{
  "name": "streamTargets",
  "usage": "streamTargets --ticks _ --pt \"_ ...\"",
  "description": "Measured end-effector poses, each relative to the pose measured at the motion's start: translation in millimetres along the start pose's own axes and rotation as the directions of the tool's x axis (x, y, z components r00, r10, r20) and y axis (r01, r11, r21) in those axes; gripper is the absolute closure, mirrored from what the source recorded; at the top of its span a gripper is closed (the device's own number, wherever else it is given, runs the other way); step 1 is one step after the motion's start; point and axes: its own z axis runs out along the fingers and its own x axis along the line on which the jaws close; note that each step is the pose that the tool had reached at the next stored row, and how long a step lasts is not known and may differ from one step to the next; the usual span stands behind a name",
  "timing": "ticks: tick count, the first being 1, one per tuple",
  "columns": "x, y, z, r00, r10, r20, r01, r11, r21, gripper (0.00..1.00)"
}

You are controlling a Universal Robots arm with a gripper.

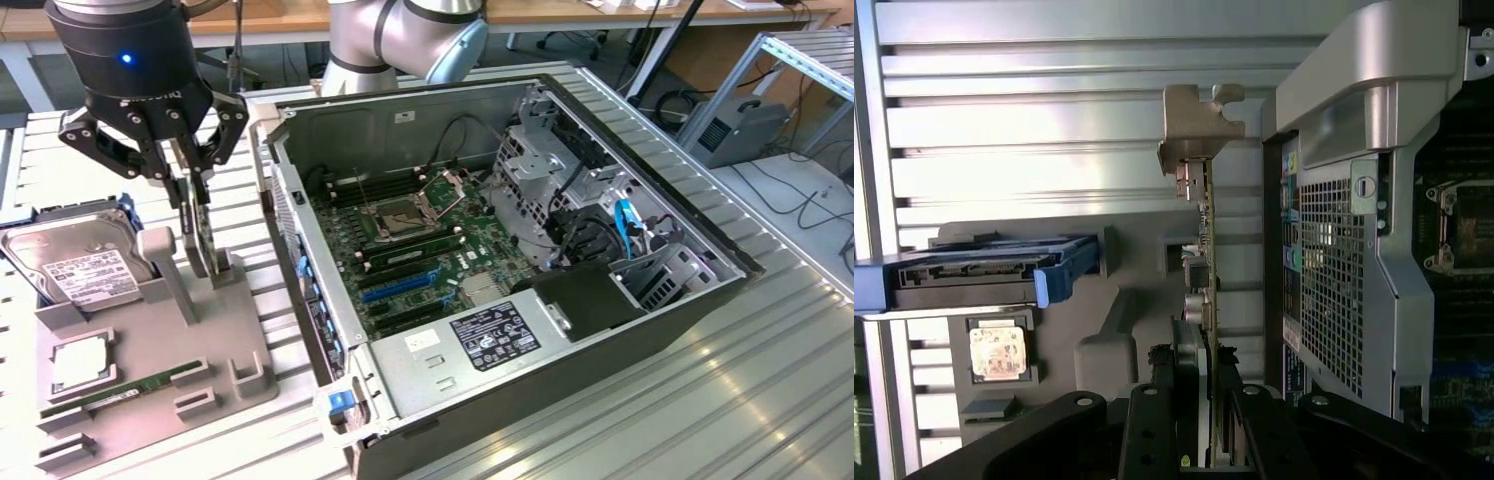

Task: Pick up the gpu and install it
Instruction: 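Pick up the gpu and move the gpu toward the slot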

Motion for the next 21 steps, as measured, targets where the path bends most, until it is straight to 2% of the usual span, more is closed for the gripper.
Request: streamTargets --ticks 21 --pt "0.3 10.8 -0.3 1.0 0.0 0.0 0.0 1.0 -0.0024 0.73"
